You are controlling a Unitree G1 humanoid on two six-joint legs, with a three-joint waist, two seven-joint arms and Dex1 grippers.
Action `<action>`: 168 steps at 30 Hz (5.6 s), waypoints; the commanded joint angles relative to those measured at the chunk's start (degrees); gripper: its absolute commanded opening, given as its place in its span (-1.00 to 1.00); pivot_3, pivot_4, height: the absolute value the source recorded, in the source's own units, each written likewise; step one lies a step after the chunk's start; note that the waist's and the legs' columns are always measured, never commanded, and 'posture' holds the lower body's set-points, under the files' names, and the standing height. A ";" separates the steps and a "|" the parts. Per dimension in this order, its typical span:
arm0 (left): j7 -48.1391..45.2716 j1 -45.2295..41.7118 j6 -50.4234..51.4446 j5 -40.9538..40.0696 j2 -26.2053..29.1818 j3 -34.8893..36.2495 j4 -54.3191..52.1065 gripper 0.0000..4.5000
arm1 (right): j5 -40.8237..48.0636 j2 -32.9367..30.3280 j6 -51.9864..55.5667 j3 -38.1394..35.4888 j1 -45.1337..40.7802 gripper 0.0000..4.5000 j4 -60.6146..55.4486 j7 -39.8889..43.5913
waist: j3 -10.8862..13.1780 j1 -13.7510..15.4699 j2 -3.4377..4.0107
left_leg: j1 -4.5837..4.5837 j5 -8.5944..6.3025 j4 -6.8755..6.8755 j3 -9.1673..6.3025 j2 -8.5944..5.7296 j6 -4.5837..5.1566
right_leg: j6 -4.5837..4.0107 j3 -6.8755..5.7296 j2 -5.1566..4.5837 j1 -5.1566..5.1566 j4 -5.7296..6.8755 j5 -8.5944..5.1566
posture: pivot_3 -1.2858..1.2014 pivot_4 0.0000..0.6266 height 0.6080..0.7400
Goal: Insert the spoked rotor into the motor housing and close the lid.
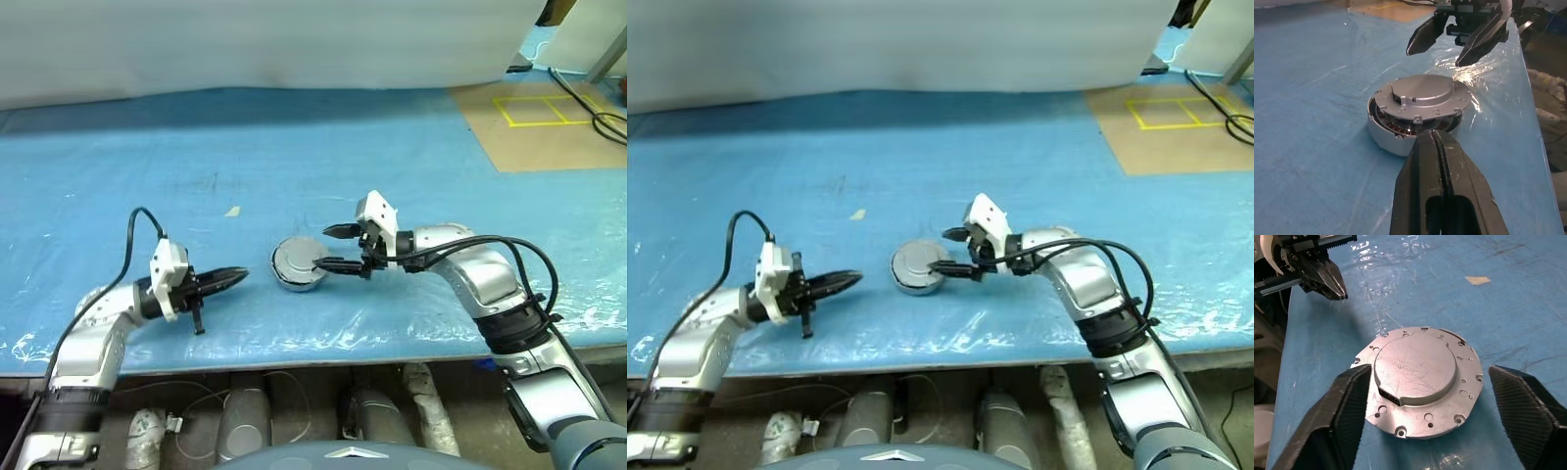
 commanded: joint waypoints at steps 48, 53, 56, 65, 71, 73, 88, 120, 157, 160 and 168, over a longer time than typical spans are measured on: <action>4.71 -2.40 -7.73 1.03 -1.97 -3.33 1.00 -1.00 | -9.63 11.06 -5.57 2.02 -7.62 0.31 16.21 -0.04 | -0.01 -0.07 -0.01 | 0.21 0.00 0.50 0.00 0.08 0.00 | -0.05 0.10 0.02 0.00 0.80 -0.02 | 0.03 -0.52 1.00; 4.49 -1.76 -7.77 1.15 -1.80 -3.26 0.72 -1.00 | -8.36 9.68 -5.57 1.04 -8.18 0.31 15.71 1.89 | -0.01 -0.02 -0.01 | 0.21 0.00 0.56 0.00 0.07 0.00 | -0.05 0.10 0.01 0.04 0.81 -0.02 | 0.03 -0.52 1.00; 4.43 -1.84 -7.71 1.19 -1.82 -3.24 0.73 -1.00 | -8.53 8.83 -6.34 1.72 -8.63 0.31 14.87 3.82 | -0.01 -0.01 -0.01 | 0.21 0.00 0.58 0.00 0.08 0.00 | -0.05 0.10 0.01 0.04 0.82 -0.02 | 0.03 -0.52 1.00; 4.13 -3.48 -8.46 1.64 -2.26 -3.54 2.67 -1.00 | -9.69 9.93 -7.14 2.64 -8.70 0.31 14.67 3.59 | -0.01 0.01 -0.01 | 0.20 0.00 0.59 0.00 0.09 0.00 | -0.05 0.10 0.02 0.02 0.82 -0.02 | 0.03 -0.52 1.00; 3.80 -3.45 -9.16 1.71 -2.20 -3.47 3.48 -1.00 | -6.73 10.48 -3.84 0.34 -9.88 0.31 12.54 4.68 | -0.01 0.01 -0.01 | 0.18 0.00 0.58 0.00 0.10 0.00 | -0.06 0.10 0.02 0.00 0.82 -0.02 | 0.03 -0.52 1.00; 3.83 -3.37 -9.21 1.68 -2.24 -3.52 3.45 -1.00 | -7.40 10.28 -4.40 1.04 -9.71 0.31 11.83 4.80 | -0.01 0.02 -0.01 | 0.14 0.00 0.58 0.00 0.09 0.00 | -0.06 0.10 0.02 -0.02 0.82 -0.02 | 0.03 -0.52 1.00; 3.58 -3.48 -9.35 1.80 -1.93 -3.24 3.80 -1.00 | -13.81 11.88 -11.30 4.32 -8.56 0.31 17.61 0.44 | -0.01 -0.06 -0.01 | 0.10 0.00 0.57 0.00 0.10 0.00 | -0.05 0.10 0.02 -0.08 0.83 -0.02 | 0.03 -0.52 1.00; 3.49 -3.66 -10.13 2.25 -2.93 -4.12 4.32 -1.00 | -19.90 9.40 -4.22 7.19 -5.92 0.31 29.03 -3.66 | -0.49 0.57 -0.07 | 2.20 -0.18 -0.09 0.08 -0.23 0.22 | 0.43 0.31 -0.31 1.40 0.61 -0.33 | 0.03 -0.52 1.00; 5.94 -10.22 -16.24 6.84 -6.31 -5.64 15.95 -1.00 | -15.97 12.30 -5.42 3.34 -3.39 0.31 21.33 -9.67 | -0.94 0.27 -0.04 | 1.83 -0.16 -1.35 0.35 -0.26 0.20 | 0.09 0.30 -0.21 1.34 -0.92 -0.11 | 0.03 -0.52 1.00; 7.49 -11.92 -14.81 5.97 -7.82 -5.33 16.35 -1.00 | -15.24 9.78 -5.05 5.64 -1.59 0.31 16.53 -4.23 | -0.95 0.41 -0.09 | 1.61 -0.06 -1.35 0.35 -0.28 0.02 | 0.14 0.26 -0.23 1.31 -1.10 -0.13 | 0.03 -0.52 1.00; 7.96 -13.78 -13.44 6.02 -9.55 -6.44 15.69 -1.00 | -15.32 6.22 -4.19 7.81 -1.55 0.31 14.59 2.23 | -0.98 0.05 -0.15 | 1.31 -0.20 -1.34 0.17 -0.11 -0.35 | 0.41 0.05 0.02 1.11 -1.05 0.05 | 0.03 -0.52 1.00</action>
